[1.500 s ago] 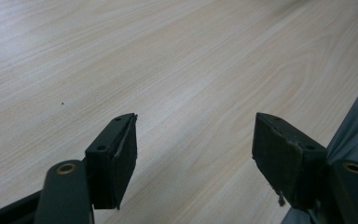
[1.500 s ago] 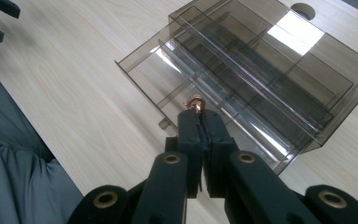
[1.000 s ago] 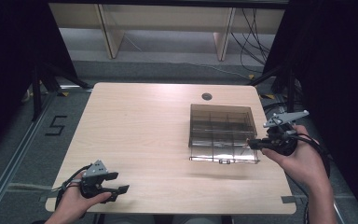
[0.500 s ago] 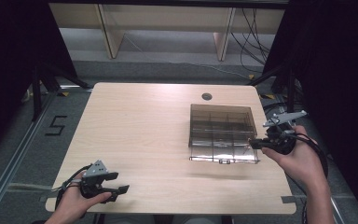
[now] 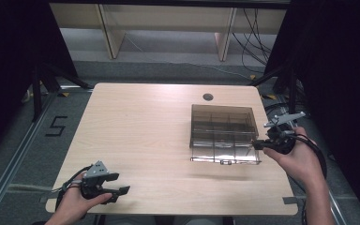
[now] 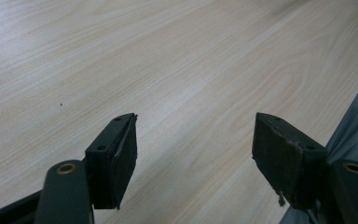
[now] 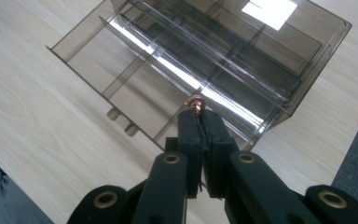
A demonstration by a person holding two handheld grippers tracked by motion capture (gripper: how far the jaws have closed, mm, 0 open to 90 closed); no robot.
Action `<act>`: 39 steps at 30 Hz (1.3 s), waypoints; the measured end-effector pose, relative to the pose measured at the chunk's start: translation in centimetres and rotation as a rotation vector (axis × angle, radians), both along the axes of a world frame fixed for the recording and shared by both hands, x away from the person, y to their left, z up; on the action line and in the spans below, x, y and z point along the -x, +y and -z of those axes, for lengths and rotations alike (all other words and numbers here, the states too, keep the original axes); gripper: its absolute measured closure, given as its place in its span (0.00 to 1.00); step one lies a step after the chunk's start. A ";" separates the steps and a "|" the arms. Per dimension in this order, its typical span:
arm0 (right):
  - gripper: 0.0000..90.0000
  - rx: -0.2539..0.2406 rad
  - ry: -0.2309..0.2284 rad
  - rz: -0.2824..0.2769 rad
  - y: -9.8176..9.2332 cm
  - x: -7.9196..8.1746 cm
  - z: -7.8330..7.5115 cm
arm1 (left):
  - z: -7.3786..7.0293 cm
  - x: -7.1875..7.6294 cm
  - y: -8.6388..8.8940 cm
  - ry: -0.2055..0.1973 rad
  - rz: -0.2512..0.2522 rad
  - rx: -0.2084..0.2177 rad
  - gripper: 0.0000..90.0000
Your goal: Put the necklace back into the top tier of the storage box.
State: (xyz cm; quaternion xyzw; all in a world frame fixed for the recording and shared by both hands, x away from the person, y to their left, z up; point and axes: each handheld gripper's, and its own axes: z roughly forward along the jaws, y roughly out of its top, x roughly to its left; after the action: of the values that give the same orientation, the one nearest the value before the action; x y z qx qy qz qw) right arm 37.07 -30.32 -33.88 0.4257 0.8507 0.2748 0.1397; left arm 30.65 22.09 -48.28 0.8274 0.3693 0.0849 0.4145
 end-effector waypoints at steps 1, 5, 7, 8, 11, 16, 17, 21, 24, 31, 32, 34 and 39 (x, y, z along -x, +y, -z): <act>0.98 0.002 0.007 0.005 0.0 0.0 0.1 | 0.0 0.0 0.0 0.001 0.003 -0.004 0.34; 0.98 0.005 0.026 0.014 -0.3 -0.4 0.5 | 0.0 0.0 -0.1 0.004 -0.004 0.006 0.34; 0.98 0.009 0.029 0.017 -0.4 -0.5 0.8 | 0.0 0.0 -0.1 0.004 -0.002 0.005 0.34; 0.98 0.006 0.028 0.022 -0.4 -0.6 0.9 | 0.0 0.0 -0.1 0.003 -0.002 0.005 0.34; 0.98 0.013 0.038 0.027 -0.5 -0.7 1.0 | 0.0 0.0 -0.1 0.003 -0.003 0.006 0.34; 0.98 0.012 0.038 0.028 -0.6 -0.9 1.4 | 0.1 0.0 -0.2 0.006 -0.011 0.018 0.34; 0.98 0.007 0.042 0.023 -0.6 -1.0 1.5 | 0.1 0.0 -0.2 0.006 -0.010 0.018 0.34; 0.98 0.014 0.047 0.032 -0.6 -1.1 1.8 | 0.1 0.0 -0.2 0.004 -0.012 0.022 0.34; 0.98 0.019 0.046 0.031 -0.6 -1.3 1.9 | 0.1 0.0 -0.2 0.006 -0.010 0.017 0.34; 0.98 0.023 0.063 0.045 -0.4 -1.5 2.4 | 0.1 0.0 -0.2 0.006 -0.010 0.019 0.34; 0.98 0.027 0.057 0.036 -0.4 -1.6 2.6 | 0.1 0.0 -0.2 0.006 -0.010 0.018 0.34; 0.98 0.027 0.074 0.042 -0.3 -1.6 2.7 | 0.1 0.0 -0.2 0.006 -0.010 0.019 0.34; 0.98 0.031 0.085 0.038 -0.1 -1.8 3.0 | 0.1 0.0 -0.2 0.002 -0.009 0.021 0.34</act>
State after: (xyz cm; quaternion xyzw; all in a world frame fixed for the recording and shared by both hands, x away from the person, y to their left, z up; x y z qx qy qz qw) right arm 38.84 -30.39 -36.93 0.4511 0.8518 0.2404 0.1152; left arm 30.64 21.89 -48.36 0.8214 0.3741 0.0819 0.4226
